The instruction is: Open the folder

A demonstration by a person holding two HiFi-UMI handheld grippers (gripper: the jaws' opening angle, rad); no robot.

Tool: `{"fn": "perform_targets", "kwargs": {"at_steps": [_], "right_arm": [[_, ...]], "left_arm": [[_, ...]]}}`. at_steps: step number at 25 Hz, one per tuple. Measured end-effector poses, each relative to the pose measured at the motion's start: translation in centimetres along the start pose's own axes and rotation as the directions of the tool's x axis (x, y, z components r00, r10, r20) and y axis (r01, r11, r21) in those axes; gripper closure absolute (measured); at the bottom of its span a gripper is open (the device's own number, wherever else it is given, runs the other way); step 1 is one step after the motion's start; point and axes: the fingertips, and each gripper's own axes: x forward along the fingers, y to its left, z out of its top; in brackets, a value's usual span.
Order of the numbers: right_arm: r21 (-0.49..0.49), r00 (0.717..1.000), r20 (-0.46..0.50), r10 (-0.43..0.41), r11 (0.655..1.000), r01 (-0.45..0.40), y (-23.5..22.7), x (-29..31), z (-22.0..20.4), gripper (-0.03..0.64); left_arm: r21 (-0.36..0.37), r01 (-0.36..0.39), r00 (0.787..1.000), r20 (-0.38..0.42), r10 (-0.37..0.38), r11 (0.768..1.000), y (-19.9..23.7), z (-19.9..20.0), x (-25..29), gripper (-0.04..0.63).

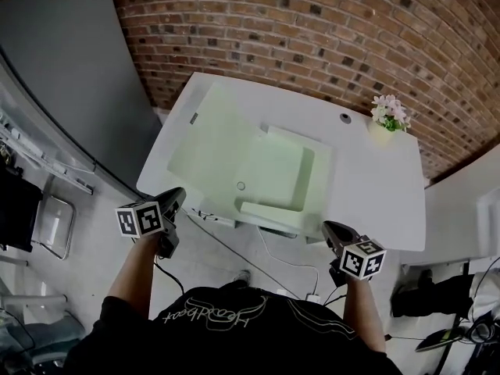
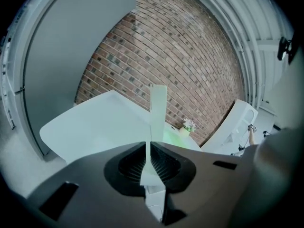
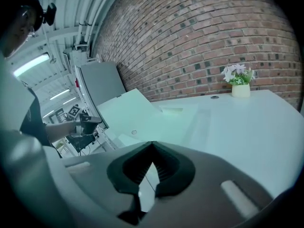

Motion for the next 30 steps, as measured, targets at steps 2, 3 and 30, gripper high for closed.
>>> {"fn": "perform_targets", "kwargs": {"at_steps": [2,3,30], "right_arm": [[-0.004,0.999,0.030,0.016,1.000,-0.016,0.8,-1.2,0.7,0.614],[-0.010,0.999,0.044,0.027,1.000,-0.027,1.4,-1.9,1.0,0.614],[-0.108,0.878,0.272,0.394,0.919,-0.379,21.3,-23.1,-0.7,0.614]], "left_arm": [[0.022,-0.004,1.000,-0.010,0.004,1.000,-1.1,-0.7,-0.5,0.588],[0.026,-0.002,1.000,-0.013,0.002,1.000,-1.6,-1.2,-0.7,0.588],[0.352,0.476,0.862,-0.006,-0.507,0.806,-33.9,-12.8,-16.9,0.588]]}}
